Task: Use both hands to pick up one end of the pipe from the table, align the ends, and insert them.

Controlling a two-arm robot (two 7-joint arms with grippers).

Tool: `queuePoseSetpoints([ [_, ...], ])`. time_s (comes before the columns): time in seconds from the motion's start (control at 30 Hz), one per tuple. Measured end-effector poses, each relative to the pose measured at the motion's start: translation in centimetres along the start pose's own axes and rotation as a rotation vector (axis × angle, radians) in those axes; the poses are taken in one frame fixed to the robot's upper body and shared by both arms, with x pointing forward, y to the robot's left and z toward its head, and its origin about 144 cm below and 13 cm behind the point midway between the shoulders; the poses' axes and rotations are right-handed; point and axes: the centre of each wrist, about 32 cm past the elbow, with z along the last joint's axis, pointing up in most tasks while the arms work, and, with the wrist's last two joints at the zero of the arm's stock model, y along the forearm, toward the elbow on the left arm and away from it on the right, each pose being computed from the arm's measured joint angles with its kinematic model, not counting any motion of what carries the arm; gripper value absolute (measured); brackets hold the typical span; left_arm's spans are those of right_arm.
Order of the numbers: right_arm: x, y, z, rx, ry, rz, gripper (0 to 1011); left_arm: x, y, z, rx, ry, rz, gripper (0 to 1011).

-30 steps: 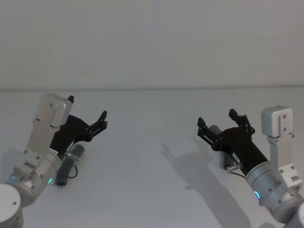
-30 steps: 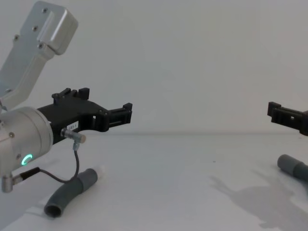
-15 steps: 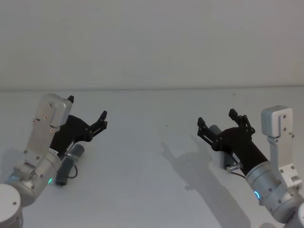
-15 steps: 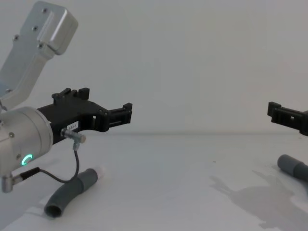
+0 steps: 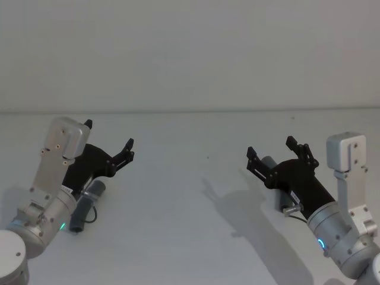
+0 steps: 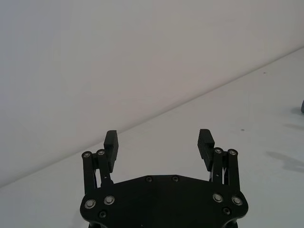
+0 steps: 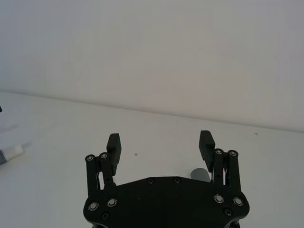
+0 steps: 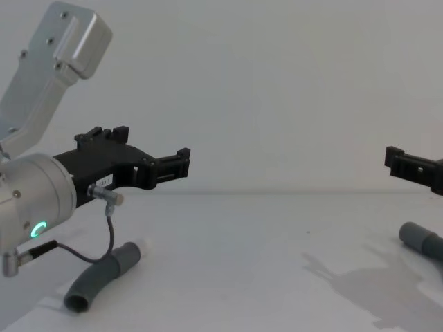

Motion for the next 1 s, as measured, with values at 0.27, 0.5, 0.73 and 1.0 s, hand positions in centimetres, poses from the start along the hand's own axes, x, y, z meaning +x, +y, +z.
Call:
queuePoseSetpoints([
  [0.27, 0.00, 0.00, 0.00, 0.000, 0.000, 0.000, 1000, 0.00, 0.00, 0.00, 0.000, 0.000, 0.000, 1001],
  [0.5, 0.00, 0.00, 0.00, 0.000, 0.000, 0.000, 1000, 0.00, 0.00, 0.00, 0.000, 0.000, 0.000, 1001],
  [0.73, 0.00, 0.00, 0.00, 0.000, 0.000, 0.000, 1000, 0.00, 0.00, 0.00, 0.000, 0.000, 0.000, 1001],
  [1.0, 0.00, 0.00, 0.00, 0.000, 0.000, 0.000, 1000, 0.00, 0.00, 0.00, 0.000, 0.000, 0.000, 1001],
])
